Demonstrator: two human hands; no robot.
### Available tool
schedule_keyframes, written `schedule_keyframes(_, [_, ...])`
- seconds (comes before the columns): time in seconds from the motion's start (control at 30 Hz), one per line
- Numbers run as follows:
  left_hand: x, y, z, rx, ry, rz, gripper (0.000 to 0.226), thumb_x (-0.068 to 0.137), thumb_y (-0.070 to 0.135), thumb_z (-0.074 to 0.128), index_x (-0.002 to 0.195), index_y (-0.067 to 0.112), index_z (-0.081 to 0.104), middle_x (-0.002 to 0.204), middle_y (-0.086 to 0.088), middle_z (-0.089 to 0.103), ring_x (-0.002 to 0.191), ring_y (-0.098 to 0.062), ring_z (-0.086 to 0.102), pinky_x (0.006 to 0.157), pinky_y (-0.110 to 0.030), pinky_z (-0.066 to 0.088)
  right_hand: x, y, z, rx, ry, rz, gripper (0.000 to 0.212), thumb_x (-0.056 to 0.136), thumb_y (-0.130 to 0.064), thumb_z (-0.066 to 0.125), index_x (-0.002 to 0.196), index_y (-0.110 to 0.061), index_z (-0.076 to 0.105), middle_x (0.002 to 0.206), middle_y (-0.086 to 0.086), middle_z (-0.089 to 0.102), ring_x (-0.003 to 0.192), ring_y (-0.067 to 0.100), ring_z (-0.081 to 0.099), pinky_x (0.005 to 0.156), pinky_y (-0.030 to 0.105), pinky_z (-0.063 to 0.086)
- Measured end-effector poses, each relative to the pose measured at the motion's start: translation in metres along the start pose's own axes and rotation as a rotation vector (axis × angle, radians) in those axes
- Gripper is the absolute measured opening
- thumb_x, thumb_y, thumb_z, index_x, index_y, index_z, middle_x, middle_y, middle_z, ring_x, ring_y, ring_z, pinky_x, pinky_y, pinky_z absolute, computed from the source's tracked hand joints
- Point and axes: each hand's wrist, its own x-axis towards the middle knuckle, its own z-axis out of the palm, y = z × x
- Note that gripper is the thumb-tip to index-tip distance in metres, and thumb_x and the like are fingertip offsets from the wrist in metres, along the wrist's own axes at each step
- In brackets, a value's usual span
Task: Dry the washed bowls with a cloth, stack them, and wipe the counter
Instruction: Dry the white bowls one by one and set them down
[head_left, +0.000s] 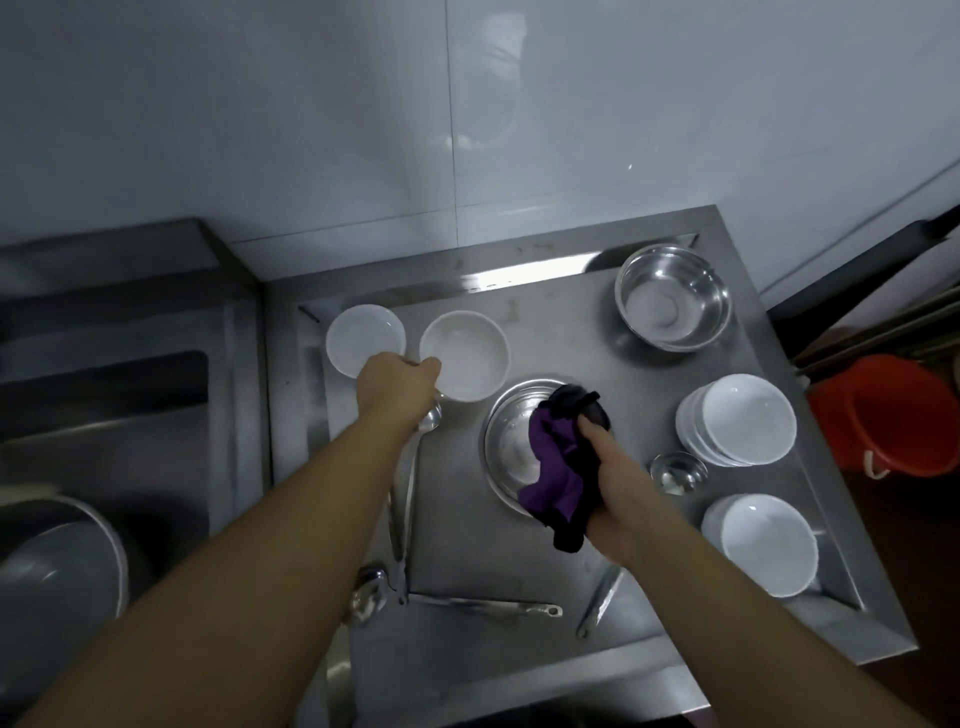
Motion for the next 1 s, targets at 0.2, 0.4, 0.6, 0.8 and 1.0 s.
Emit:
schedule_keyframes(0.2, [-0.063, -0.007, -0.020, -0.354, -0.018, -0.071, 0.017, 0.088, 0.028, 0.075, 0.087, 0.011, 0.072, 0.095, -0.014, 0.075, 0.079, -0.029, 0.075, 0.068, -0.050, 0.068, -0.048, -0.020, 0.017, -0.203, -0.075, -0.230, 0.031, 0.104, -0.035, 0.064, 0.133, -0.025, 0.067, 0.121, 0.005, 0.079, 0.112, 0.029, 0.075, 0.101, 0.059, 0.057])
schedule_keyframes(0.4, [-0.156, -0.015, -0.028, -0.581, -0.124, -0.131, 0.013, 0.096, 0.020, 0.068, 0.097, 0.010, 0.060, 0.108, -0.016, 0.069, 0.098, -0.032, 0.072, 0.066, -0.035, 0.064, -0.109, -0.026, 0.025, -0.726, -0.116, -0.570, 0.007, 0.092, -0.042, 0.072, 0.099, -0.044, 0.073, 0.099, -0.005, 0.079, 0.095, 0.024, 0.076, 0.082, 0.044, 0.064])
schedule_keyframes(0.6, [-0.257, 0.003, -0.034, -0.822, -0.354, -0.063, 0.028, 0.097, 0.036, 0.069, 0.109, 0.013, 0.079, 0.111, -0.016, 0.079, 0.093, -0.027, 0.079, 0.073, -0.039, 0.064, -0.157, -0.030, 0.009, -1.303, -0.188, -1.010, 0.032, 0.093, -0.044, 0.070, 0.124, -0.042, 0.063, 0.105, -0.019, 0.069, 0.099, 0.006, 0.063, 0.091, 0.030, 0.053])
schedule_keyframes(0.8, [-0.322, 0.016, -0.036, -0.993, -0.490, 0.026, 0.049, 0.106, 0.048, 0.048, 0.138, 0.018, 0.069, 0.136, -0.016, 0.070, 0.125, -0.030, 0.068, 0.093, -0.040, 0.059, -0.193, -0.034, -0.007, -1.308, -0.276, -1.243, 0.035, 0.094, -0.035, 0.072, 0.128, -0.036, 0.064, 0.104, -0.012, 0.066, 0.093, 0.005, 0.059, 0.085, 0.025, 0.050])
schedule_keyframes(1.0, [-0.351, 0.010, -0.041, -1.027, -0.532, 0.023, 0.061, 0.108, 0.060, 0.033, 0.144, 0.023, 0.064, 0.147, -0.014, 0.063, 0.135, -0.029, 0.061, 0.108, -0.042, 0.052, -0.220, -0.032, -0.017, -1.310, -0.378, -1.316, 0.046, 0.088, -0.025, 0.073, 0.133, -0.032, 0.064, 0.113, -0.007, 0.067, 0.096, 0.013, 0.063, 0.086, 0.033, 0.055])
